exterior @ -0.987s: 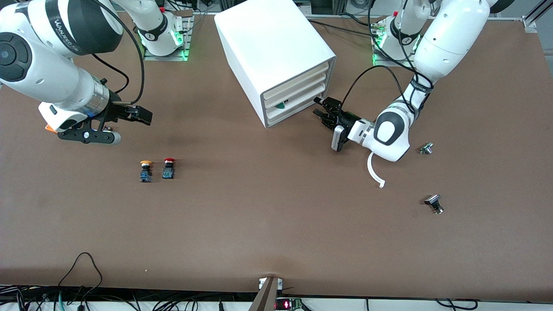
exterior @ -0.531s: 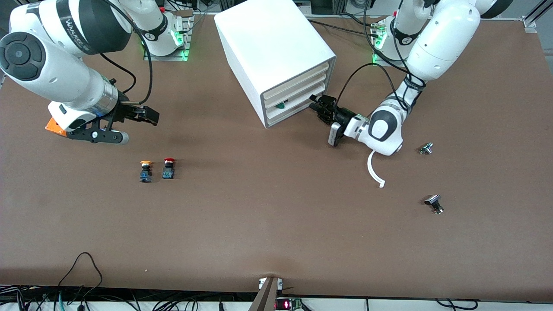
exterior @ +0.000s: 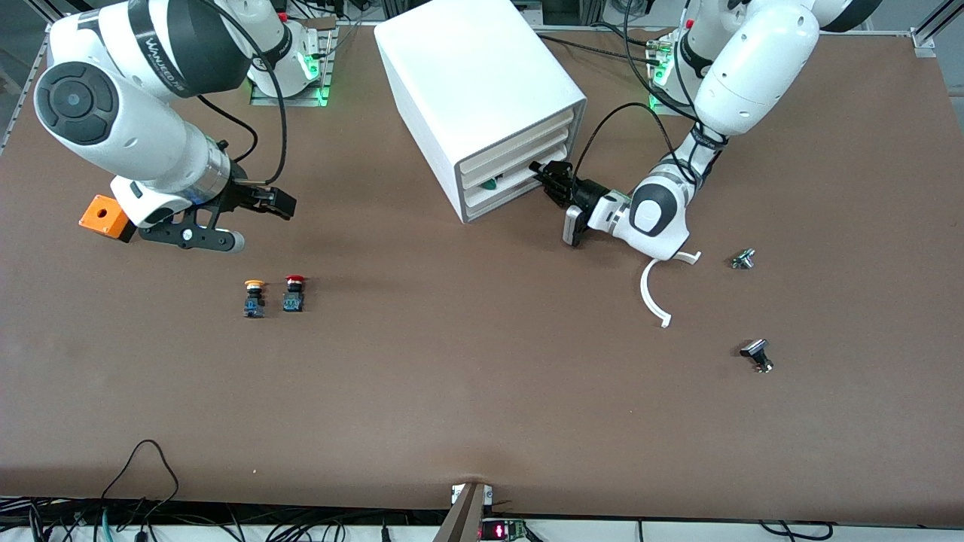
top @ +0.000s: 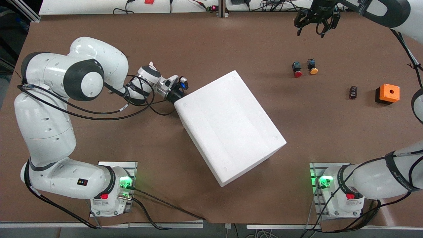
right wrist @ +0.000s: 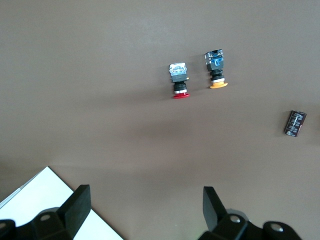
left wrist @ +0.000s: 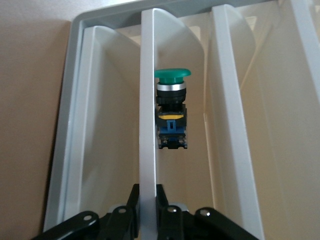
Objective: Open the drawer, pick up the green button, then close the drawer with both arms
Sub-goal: 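Pull the drawer open with the left gripper while the right gripper approaches, then move the right gripper over the green button in the open drawer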
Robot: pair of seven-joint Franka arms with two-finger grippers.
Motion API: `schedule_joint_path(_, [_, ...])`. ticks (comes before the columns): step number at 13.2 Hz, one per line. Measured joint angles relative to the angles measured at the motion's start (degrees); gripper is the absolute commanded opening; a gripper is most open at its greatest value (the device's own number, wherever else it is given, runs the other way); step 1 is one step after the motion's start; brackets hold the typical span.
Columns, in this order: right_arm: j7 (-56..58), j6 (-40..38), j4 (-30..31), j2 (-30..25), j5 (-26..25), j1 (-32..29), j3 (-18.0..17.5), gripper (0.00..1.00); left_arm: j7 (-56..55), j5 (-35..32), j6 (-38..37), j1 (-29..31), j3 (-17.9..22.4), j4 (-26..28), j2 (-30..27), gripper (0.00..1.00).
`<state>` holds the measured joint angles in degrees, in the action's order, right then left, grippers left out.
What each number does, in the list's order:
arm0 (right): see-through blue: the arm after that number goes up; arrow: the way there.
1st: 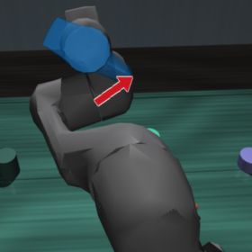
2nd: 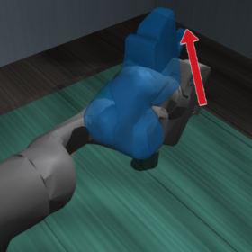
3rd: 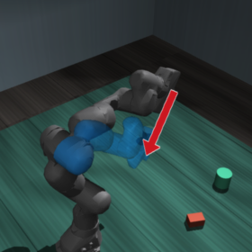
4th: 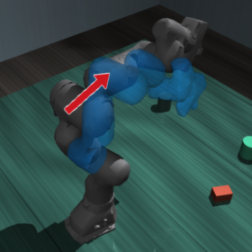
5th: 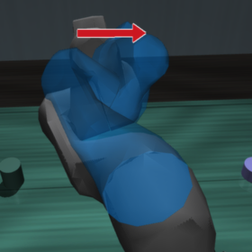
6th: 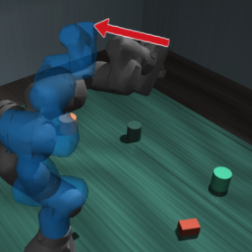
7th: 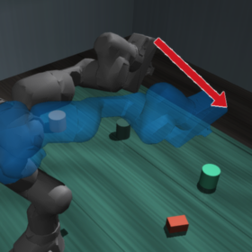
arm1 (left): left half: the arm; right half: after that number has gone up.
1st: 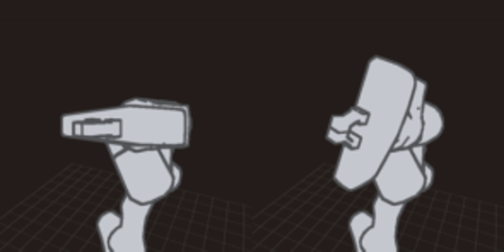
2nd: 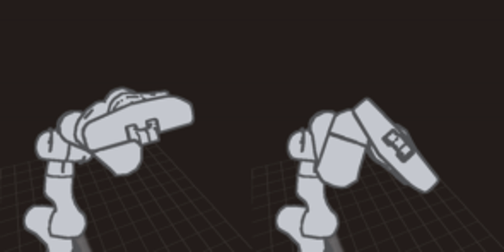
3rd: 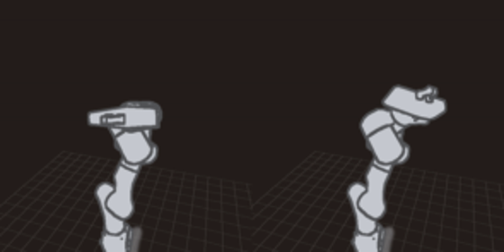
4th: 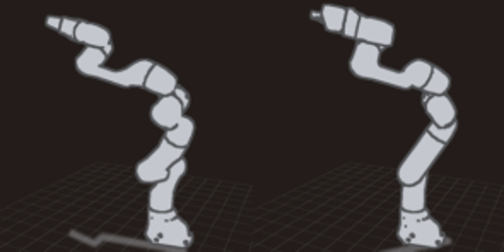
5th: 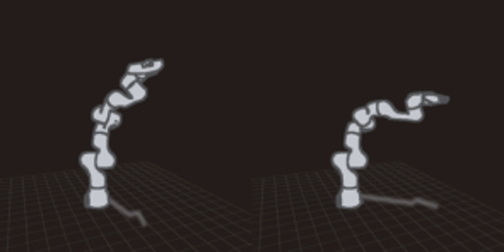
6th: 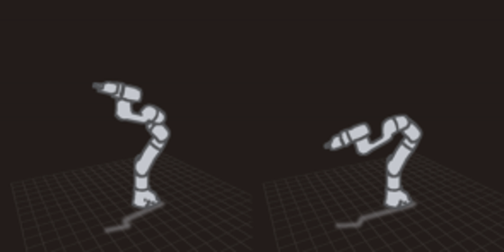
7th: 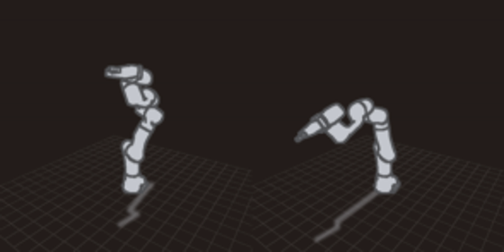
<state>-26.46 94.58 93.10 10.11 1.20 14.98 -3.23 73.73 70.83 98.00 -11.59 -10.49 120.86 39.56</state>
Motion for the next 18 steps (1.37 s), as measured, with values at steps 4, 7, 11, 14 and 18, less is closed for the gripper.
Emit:
schedule_joint_path(4, [-2.3, 0.3, -2.0, 1.4, 0.0, 1.6, 0.0, 0.99, 0.0, 0.0, 0.0, 0.0, 0.0, 0.0, 0.0, 0.0])
schedule_joint_path(7, [-3.8, 2.0, -4.5, 3.7, 0.0, 3.3, 0.0, 0.99, -0.2, -0.1, 0.2, 0.6, 1.0, -1.5, 0.0, 0.0])
schedule_joint_path(11, [-9.5, 4.5, -10.1, 8.9, 0.0, 6.2, 0.0, 0.99, -2.5, -1.3, 0.3, 1.3, 3.4, -4.9, 0.0, 0.0])
schedule_joint_path(14, [-15.3, 9.0, -15.1, 14.6, 0.0, 9.9, -0.1, 0.99, -6.2, -4.4, 0.0, 1.8, 5.2, -9.2, 0.2, 0.0])
schedule_joint_path(18, [-22.7, 14.1, -21.4, 22.0, 0.0, 15.8, -0.2, 0.99, -8.0, -5.4, -0.8, 3.5, 7.2, -14.2, 2.3, 0.0])
